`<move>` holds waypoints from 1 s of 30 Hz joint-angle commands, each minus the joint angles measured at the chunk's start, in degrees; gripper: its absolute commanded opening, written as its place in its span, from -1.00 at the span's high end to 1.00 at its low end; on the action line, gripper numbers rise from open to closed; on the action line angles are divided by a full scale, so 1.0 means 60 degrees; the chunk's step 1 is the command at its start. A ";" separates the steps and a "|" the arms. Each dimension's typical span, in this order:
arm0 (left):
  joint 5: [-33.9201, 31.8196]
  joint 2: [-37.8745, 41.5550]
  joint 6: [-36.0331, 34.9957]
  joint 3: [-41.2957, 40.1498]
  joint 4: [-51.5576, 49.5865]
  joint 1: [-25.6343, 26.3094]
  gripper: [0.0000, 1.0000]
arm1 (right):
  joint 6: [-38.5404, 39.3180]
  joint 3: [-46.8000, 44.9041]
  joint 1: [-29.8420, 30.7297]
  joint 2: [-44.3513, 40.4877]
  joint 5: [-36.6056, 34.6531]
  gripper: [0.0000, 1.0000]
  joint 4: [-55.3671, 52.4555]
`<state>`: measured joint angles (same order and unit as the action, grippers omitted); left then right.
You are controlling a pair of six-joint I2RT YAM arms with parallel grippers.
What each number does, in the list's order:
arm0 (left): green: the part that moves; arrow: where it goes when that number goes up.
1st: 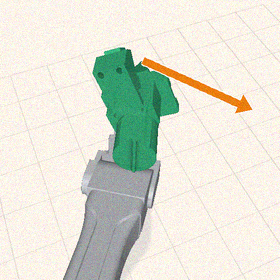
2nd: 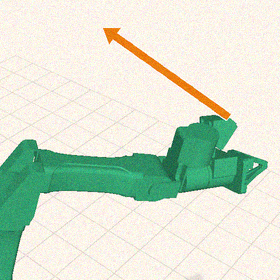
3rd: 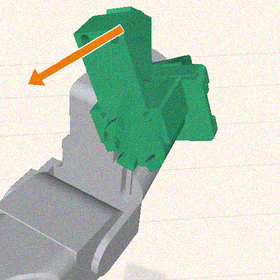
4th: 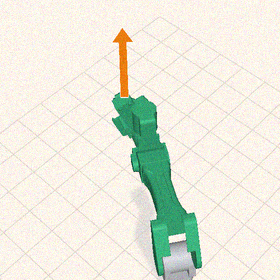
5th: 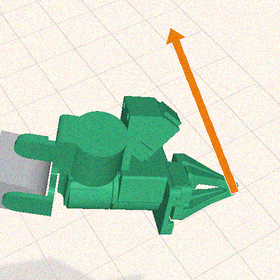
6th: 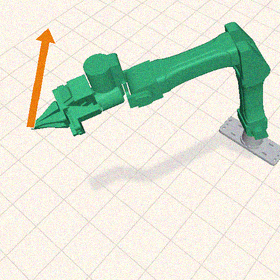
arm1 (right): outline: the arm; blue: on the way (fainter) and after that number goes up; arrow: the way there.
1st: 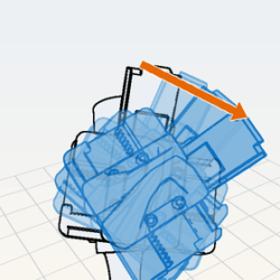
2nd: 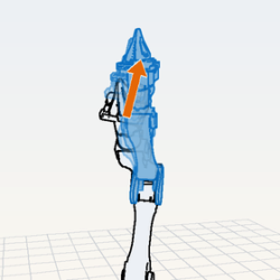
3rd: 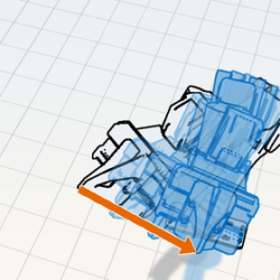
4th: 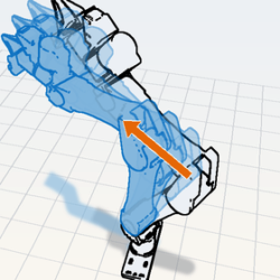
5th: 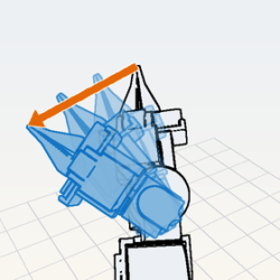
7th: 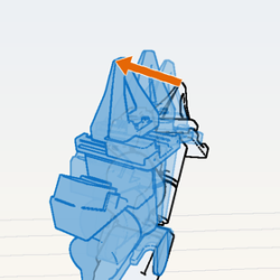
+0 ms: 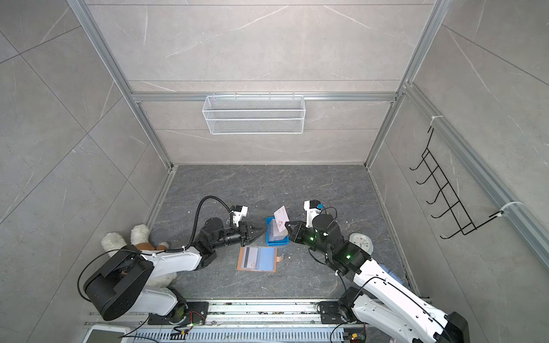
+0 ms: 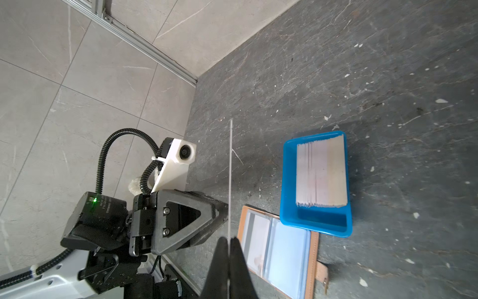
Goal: Insert credit cards into a card holder
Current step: Pass the credit card.
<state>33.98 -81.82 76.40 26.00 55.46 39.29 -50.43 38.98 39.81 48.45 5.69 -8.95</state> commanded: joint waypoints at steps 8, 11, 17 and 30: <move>-0.0021 -0.0367 0.0594 0.0482 0.1661 0.0044 0.43 | -0.0354 -0.0351 -0.0045 -0.0245 0.0574 1.00 0.1211; -0.0009 -0.0479 0.0650 0.0597 0.1762 0.0044 0.43 | -0.0354 -0.0408 -0.0044 -0.0180 0.0614 1.00 0.1349; 0.0057 -0.0875 0.1129 0.0727 0.2659 0.0045 0.44 | -0.0383 -0.0448 -0.0044 -0.0062 0.0746 1.00 0.1505; 0.0035 -0.0953 0.1162 0.0728 0.2905 0.0225 0.48 | -0.0545 -0.0549 -0.0046 -0.0099 0.0175 1.00 0.1418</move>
<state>34.04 -87.68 83.02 28.82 68.75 40.29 -53.01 36.18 39.81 47.88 8.21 -1.02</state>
